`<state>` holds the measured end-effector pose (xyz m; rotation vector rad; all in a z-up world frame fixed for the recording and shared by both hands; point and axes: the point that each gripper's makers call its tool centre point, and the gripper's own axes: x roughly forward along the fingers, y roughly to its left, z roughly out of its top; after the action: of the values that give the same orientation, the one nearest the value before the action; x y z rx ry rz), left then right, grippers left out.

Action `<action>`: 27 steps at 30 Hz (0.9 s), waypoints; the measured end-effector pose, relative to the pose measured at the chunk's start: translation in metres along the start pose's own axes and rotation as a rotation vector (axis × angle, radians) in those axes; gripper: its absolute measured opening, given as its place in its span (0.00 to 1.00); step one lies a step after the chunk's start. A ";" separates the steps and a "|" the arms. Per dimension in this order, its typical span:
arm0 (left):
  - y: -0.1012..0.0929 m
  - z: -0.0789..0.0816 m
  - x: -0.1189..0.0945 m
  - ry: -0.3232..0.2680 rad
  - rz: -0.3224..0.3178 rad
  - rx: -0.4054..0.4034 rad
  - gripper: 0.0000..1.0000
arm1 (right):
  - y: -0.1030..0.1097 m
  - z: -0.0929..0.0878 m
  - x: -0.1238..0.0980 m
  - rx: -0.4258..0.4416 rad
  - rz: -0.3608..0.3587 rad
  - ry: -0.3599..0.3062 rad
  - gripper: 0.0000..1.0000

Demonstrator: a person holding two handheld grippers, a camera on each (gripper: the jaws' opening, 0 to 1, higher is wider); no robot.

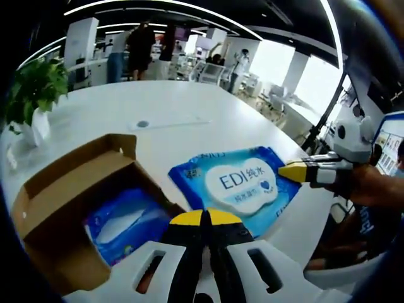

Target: Operate the shoe box by opening the lid, removing the specified soft item, and placing it in the target area until the item is outside and the box remains undamaged.

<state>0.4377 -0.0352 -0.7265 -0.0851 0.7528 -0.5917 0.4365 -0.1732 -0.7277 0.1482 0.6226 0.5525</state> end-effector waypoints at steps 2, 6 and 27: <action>-0.004 -0.002 0.004 0.014 -0.008 0.004 0.00 | -0.005 -0.002 -0.003 0.007 -0.007 -0.001 0.00; -0.015 -0.008 0.012 0.029 -0.017 0.014 0.00 | -0.013 -0.005 -0.008 0.014 -0.018 0.000 0.00; -0.031 -0.007 0.039 0.053 -0.033 0.029 0.00 | -0.043 -0.013 -0.011 0.044 -0.038 0.010 0.00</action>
<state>0.4407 -0.0812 -0.7467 -0.0556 0.7949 -0.6384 0.4405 -0.2162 -0.7451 0.1744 0.6461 0.5031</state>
